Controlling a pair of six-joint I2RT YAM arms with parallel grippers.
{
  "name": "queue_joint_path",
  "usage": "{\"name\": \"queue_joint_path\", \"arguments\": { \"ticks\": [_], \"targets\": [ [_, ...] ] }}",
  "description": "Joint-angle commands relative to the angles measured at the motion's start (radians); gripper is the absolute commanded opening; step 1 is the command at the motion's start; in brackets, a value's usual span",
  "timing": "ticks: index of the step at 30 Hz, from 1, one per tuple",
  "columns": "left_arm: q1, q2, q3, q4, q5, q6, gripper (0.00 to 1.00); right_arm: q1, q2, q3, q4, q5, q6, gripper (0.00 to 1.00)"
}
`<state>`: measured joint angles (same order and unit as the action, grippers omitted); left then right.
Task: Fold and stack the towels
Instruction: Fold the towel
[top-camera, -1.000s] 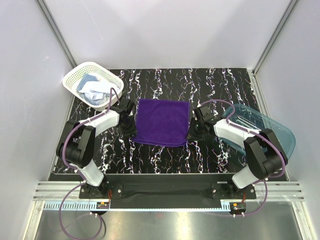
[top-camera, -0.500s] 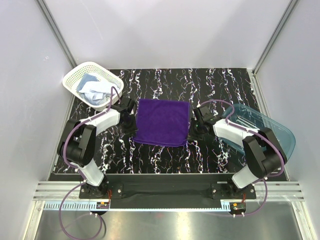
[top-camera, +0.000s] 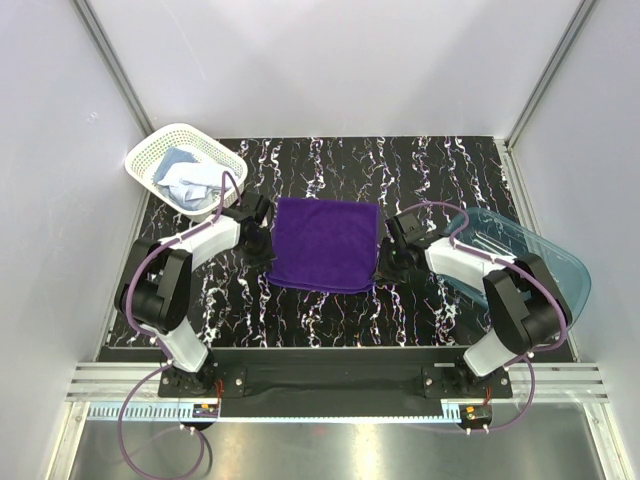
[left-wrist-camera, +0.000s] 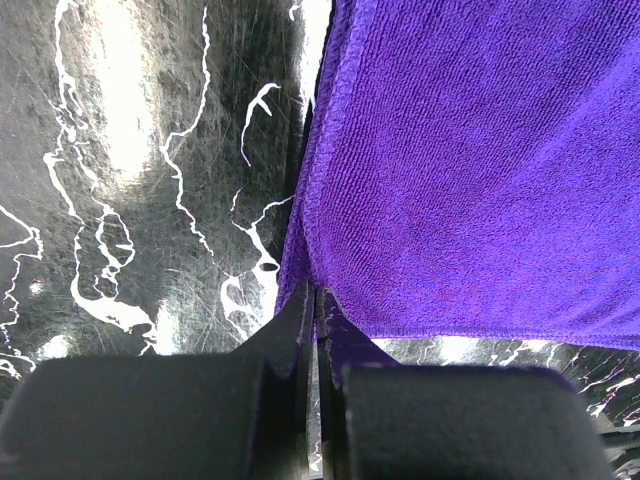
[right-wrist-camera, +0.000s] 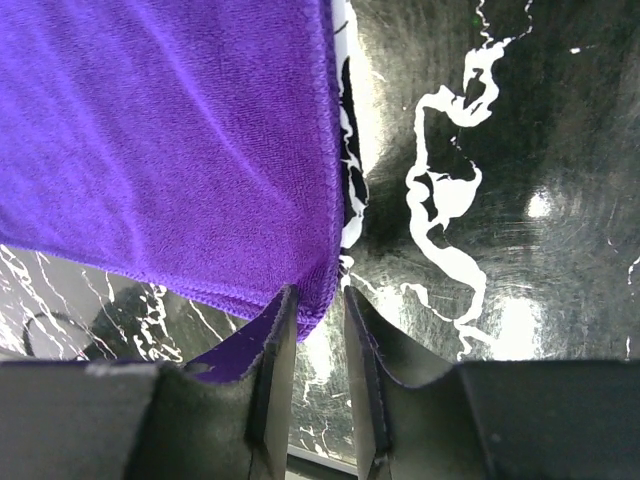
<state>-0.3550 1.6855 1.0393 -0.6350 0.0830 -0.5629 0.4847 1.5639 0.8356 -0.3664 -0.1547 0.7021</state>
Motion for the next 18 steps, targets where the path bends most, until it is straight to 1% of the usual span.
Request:
{"name": "queue_joint_path", "arguments": {
  "ticks": [1, 5, 7, 8, 10, 12, 13, 15, 18],
  "targets": [
    [-0.004, 0.003, 0.022, 0.012, 0.014, -0.011, 0.00, 0.011, 0.012, 0.013, 0.001, 0.026, 0.028, 0.32],
    [-0.009, 0.005, 0.021, 0.015, 0.015, -0.012, 0.00, 0.012, 0.021, 0.014, 0.020, 0.024, 0.039, 0.30],
    [-0.007, 0.003, 0.021, 0.015, 0.014, -0.014, 0.00, 0.012, 0.018, 0.013, 0.026, 0.029, 0.043, 0.26],
    [-0.009, 0.003, 0.019, 0.018, 0.015, -0.014, 0.00, 0.014, 0.016, 0.014, 0.027, 0.038, 0.045, 0.22],
    [-0.009, 0.003, 0.019, 0.017, 0.012, -0.015, 0.00, 0.014, 0.007, 0.017, 0.027, 0.046, 0.042, 0.08],
    [-0.007, 0.003, 0.037, 0.000, 0.003, -0.014, 0.00, 0.014, 0.007, 0.043, 0.012, 0.043, 0.025, 0.02],
    [-0.009, 0.005, 0.057, -0.018, -0.003, -0.012, 0.00, 0.012, 0.005, 0.057, -0.002, 0.041, 0.017, 0.00],
    [-0.007, -0.010, 0.112, -0.081, -0.029, -0.005, 0.00, 0.014, -0.010, 0.098, -0.040, 0.034, 0.000, 0.00],
    [-0.009, -0.052, 0.139, -0.139, -0.048, 0.001, 0.00, 0.017, -0.050, 0.111, -0.062, 0.001, 0.005, 0.00]
  ]
}}
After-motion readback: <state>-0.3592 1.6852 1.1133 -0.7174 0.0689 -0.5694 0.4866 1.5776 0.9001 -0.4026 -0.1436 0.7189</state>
